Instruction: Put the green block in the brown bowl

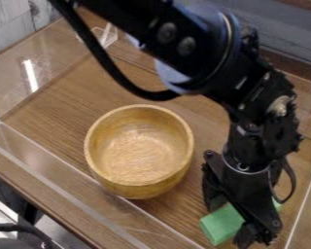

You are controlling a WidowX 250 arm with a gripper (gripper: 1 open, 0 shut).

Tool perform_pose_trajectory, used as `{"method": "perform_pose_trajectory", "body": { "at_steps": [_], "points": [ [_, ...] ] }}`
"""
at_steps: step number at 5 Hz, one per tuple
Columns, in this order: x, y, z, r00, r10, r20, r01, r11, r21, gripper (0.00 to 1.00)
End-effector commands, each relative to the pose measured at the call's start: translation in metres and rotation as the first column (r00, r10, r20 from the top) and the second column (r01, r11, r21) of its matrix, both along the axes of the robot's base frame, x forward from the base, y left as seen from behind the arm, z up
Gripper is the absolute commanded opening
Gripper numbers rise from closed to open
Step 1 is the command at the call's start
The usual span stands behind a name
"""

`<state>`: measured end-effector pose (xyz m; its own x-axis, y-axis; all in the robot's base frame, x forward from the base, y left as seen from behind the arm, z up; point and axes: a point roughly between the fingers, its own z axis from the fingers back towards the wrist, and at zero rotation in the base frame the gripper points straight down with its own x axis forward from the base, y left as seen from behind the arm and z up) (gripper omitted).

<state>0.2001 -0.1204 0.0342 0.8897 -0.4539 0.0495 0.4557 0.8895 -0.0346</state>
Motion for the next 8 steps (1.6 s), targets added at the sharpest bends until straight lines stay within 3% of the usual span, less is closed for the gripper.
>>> {"method": "perform_pose_trajectory", "body": {
  "at_steps": [1,8],
  "points": [
    [0.005,0.0,0.004,1.0,0.01,0.027,-0.01,1.0,-0.021,0.0],
    [0.004,0.011,0.033,0.994,0.102,-0.026,-0.103,0.993,-0.05,0.0]
  ]
}}
